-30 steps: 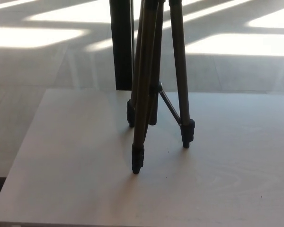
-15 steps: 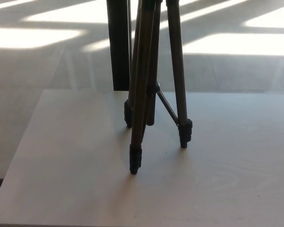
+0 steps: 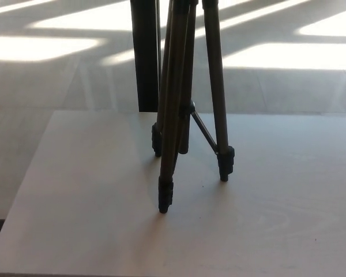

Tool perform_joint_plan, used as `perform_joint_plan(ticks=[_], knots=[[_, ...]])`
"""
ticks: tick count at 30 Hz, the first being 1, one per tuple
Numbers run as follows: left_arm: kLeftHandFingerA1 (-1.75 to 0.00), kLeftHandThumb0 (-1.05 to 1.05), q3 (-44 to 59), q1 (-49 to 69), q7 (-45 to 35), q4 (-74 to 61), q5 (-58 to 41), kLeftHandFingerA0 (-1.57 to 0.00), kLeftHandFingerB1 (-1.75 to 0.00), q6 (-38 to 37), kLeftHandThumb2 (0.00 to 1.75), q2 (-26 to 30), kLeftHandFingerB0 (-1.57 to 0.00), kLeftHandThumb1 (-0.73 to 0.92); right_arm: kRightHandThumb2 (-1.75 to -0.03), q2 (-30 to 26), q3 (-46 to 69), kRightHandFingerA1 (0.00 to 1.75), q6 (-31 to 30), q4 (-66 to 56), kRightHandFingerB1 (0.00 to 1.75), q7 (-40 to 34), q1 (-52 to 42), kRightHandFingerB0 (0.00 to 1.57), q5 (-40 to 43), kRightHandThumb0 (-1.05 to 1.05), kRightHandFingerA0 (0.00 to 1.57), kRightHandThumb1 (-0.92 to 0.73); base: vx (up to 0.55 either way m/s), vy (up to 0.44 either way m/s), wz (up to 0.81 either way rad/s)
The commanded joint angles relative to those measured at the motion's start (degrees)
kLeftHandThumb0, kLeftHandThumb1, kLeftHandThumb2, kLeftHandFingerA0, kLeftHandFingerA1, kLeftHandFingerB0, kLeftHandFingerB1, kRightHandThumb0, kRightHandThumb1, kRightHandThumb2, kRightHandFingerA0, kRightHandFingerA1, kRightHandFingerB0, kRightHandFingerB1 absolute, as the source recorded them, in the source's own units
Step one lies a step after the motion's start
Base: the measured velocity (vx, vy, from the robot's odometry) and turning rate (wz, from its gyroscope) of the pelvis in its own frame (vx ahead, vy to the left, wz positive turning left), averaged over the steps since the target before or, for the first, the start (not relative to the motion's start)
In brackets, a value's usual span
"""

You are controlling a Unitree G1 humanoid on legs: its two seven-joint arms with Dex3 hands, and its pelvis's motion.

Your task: Use both hands of the robot to pick up the tripod lying in the middle of the desk and make it stand upright on the desk

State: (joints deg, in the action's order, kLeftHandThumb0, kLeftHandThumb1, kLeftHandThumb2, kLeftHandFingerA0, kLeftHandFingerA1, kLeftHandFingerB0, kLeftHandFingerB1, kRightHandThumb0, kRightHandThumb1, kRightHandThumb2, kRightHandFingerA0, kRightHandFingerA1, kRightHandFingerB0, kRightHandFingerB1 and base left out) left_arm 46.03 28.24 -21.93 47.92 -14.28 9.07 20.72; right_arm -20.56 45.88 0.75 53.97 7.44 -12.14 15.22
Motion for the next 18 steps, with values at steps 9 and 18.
perform_joint_plan(ticks=[9,18], knots=[[-0.67,-0.75,-0.3,7.6,-7.1,10.2,-4.5,-0.28,-0.63,-12.3,0.94,0.9,-0.35,0.53,-0.61,-2.7,-0.8,0.66,9.6,8.5,0.4,8.6,-8.9,0.29,3.5,-0.67,0.24,-0.7,0.0,0.0,0.0],[-0.69,-0.67,-1.8,10.1,-10.9,13.2,-5.8,-0.42,-0.56,-16.0,0.59,1.0,-0.37,0.66,-0.6,-4.3,-0.8,0.77,11.1,11.7,0.39,10.0,-10.3,0.4,5.0,-0.63,0.35,-0.65,0.0,0.0,0.0]])
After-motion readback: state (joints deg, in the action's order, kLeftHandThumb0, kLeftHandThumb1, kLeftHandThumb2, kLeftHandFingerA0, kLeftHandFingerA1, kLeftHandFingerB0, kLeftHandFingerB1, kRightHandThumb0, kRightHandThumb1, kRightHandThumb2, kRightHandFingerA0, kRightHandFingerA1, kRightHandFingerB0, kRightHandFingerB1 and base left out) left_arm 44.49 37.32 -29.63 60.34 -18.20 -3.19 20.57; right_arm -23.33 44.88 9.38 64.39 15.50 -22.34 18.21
